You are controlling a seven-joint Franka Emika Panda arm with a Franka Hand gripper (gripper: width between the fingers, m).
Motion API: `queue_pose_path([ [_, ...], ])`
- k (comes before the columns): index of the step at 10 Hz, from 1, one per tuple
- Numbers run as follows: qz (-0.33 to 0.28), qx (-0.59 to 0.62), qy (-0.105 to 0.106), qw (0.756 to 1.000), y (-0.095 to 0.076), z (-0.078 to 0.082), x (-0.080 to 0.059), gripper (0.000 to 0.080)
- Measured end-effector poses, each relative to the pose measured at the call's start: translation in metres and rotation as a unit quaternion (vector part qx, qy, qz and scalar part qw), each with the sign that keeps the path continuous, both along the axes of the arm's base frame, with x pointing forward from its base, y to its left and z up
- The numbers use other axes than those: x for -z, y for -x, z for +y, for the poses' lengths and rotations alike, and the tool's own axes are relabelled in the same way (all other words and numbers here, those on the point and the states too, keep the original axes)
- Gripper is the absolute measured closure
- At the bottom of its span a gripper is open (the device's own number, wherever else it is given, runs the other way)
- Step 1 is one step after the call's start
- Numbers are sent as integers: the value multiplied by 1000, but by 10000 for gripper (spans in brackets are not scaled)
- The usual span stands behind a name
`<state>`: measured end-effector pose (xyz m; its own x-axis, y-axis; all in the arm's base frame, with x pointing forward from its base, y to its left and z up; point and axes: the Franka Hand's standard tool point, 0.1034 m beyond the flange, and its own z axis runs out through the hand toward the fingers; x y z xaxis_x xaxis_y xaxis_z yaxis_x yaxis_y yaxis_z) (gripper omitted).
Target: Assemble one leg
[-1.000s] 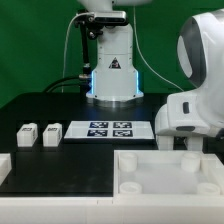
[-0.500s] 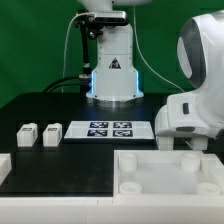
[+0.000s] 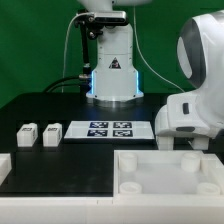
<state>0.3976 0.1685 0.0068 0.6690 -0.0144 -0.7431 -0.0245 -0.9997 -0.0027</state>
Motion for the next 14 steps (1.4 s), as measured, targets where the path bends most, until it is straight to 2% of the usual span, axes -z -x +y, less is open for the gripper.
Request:
queue_pose_path([
  [2,0,0,0,1000,0,0,0,508],
  [3,-4,-15,-10,1000,-6,-4,-4,508],
  [5,-51,-25,-32,998,-43,-22,-37,507],
  [7,-85,-21,-35,996,-67,-36,-75,507],
  [9,-167,-11,-33,985,-92,-46,-113,507],
  [10,-225,-8,-35,974,-104,-43,-123,506],
  [12,-329,-5,-37,944,-101,-43,-115,506],
  [14,-432,-1,-42,901,-106,-42,-115,506],
])
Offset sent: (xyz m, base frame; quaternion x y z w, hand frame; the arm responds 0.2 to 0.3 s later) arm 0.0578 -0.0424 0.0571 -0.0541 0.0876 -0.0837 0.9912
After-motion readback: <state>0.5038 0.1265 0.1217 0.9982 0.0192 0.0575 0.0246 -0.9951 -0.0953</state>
